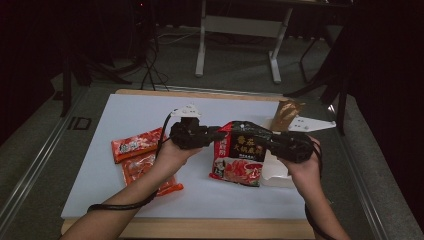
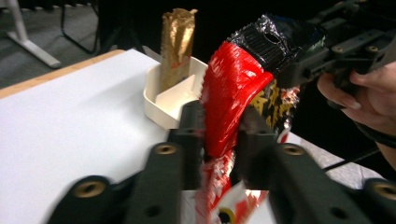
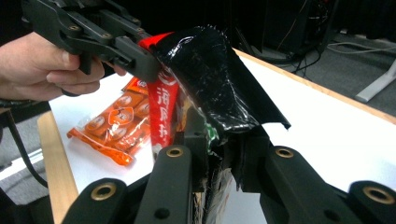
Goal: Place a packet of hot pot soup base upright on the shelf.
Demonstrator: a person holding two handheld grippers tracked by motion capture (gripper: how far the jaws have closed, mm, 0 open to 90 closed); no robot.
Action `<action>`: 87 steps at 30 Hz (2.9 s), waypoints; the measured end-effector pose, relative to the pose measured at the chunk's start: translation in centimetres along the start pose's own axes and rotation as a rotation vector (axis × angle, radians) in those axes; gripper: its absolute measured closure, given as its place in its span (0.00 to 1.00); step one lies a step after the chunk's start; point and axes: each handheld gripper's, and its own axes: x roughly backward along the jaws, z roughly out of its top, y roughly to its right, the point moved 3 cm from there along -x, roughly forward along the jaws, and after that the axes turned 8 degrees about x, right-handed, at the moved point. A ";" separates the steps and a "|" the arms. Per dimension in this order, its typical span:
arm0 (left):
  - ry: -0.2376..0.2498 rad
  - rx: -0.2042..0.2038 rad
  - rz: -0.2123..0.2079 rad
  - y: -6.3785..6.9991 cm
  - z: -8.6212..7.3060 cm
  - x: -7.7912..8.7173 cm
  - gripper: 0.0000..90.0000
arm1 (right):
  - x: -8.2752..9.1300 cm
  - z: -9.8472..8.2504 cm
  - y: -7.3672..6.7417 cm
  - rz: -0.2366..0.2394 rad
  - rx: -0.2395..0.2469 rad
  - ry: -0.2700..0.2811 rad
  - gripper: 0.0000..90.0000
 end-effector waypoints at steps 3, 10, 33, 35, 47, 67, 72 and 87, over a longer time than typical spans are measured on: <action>0.004 0.003 -0.011 -0.1 -0.1 0.4 0.50 | 0.5 0.2 0.4 -0.009 0.000 0.015 0.87; 0.016 0.017 -0.010 -0.7 -1.2 1.0 0.16 | 2.1 1.4 2.0 -0.020 0.004 0.067 0.87; 0.019 -0.024 0.031 -2.1 -6.8 2.4 0.00 | 6.1 1.6 9.3 -0.125 -0.011 0.106 0.86; 0.011 -0.035 0.040 -2.1 -7.2 2.4 0.00 | 6.5 1.4 10.0 -0.138 -0.015 0.105 0.86; 0.027 -0.011 0.090 -3.2 -9.0 3.6 0.00 | 8.2 -0.2 13.4 -0.202 -0.047 0.082 0.86; 0.022 0.032 0.095 -4.0 -11.7 4.2 0.00 | 5.8 -3.7 16.9 -0.278 -0.085 0.029 0.86; 0.020 0.022 0.086 -3.9 -11.8 4.1 0.00 | 4.8 -4.5 16.8 -0.260 -0.085 0.026 0.86; 0.033 0.013 0.088 -4.2 -12.0 4.0 0.00 | 4.5 -7.1 15.6 -0.253 -0.110 0.047 0.84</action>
